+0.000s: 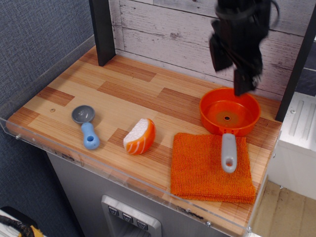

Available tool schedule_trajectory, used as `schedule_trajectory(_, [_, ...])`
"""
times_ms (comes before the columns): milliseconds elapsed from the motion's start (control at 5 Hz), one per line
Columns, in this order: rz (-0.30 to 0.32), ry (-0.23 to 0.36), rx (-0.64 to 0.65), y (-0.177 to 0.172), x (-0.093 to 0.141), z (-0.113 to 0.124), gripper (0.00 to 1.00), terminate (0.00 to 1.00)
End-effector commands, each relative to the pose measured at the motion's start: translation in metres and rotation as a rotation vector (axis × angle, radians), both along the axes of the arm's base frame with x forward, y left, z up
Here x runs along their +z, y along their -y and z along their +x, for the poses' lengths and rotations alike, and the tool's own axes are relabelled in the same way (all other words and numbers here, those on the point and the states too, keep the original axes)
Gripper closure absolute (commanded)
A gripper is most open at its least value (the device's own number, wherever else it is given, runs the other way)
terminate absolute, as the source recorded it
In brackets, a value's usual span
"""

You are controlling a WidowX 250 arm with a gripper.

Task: Put the pot to the top right corner of the table.

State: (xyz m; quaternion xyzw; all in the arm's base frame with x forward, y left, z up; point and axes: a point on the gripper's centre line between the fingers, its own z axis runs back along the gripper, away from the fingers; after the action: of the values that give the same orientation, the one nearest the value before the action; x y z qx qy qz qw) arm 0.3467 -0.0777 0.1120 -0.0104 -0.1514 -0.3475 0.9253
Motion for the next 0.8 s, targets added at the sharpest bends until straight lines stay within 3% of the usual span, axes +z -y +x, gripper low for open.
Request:
schedule_trajectory(0, [-0.002,0.095,0.255,-0.052,0.059,-0.052,0.0,0.0])
schedule_trajectory(200, [0.004,0.09,0.414,-0.072,0.07,-0.078,0.0,0.0])
schedule_trajectory(400, [-0.029,0.05,0.488,-0.085,0.069,-0.09,0.0,0.0])
schedule_trajectory(600, [-0.029,0.05,0.488,-0.085,0.069,-0.09,0.0,0.0])
